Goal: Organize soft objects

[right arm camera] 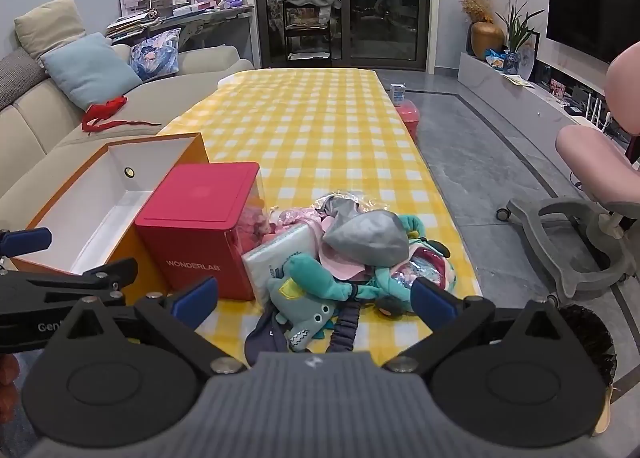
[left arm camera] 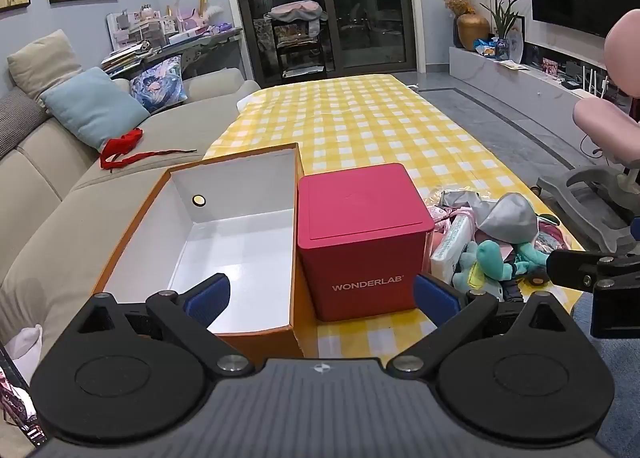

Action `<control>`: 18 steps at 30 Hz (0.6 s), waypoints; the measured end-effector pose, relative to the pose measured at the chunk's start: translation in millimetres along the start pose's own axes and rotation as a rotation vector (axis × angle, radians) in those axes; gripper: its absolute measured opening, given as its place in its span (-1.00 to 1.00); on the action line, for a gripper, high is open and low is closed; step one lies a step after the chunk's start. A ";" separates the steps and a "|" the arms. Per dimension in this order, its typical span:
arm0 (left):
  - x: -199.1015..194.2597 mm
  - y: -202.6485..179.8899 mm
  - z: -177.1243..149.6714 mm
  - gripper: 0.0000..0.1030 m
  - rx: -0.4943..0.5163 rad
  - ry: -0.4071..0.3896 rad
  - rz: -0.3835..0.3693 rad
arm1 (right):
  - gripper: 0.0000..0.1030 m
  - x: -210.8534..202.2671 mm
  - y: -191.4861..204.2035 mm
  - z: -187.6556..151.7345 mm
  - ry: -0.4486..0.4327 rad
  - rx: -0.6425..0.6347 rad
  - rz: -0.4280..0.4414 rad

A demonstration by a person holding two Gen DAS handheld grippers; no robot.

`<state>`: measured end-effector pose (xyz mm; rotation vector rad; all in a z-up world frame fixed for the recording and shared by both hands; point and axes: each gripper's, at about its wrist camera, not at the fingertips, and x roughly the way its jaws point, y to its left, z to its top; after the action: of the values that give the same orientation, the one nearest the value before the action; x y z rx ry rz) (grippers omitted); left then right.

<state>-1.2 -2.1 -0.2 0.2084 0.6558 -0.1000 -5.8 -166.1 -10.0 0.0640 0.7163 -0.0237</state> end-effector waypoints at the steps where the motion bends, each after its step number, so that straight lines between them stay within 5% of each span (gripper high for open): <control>1: -0.6 0.0 -0.3 1.00 -0.001 -0.003 0.001 | 0.95 -4.8 1.7 0.6 -0.004 -0.002 -0.003; 18: 1.4 0.1 -2.7 1.00 -0.011 0.018 -0.004 | 0.95 -4.8 -0.7 0.1 0.012 0.007 -0.009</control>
<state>-1.7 -1.4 -3.1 0.1975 0.6741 -0.0980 -9.5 -166.8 -6.8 0.0674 0.7285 -0.0341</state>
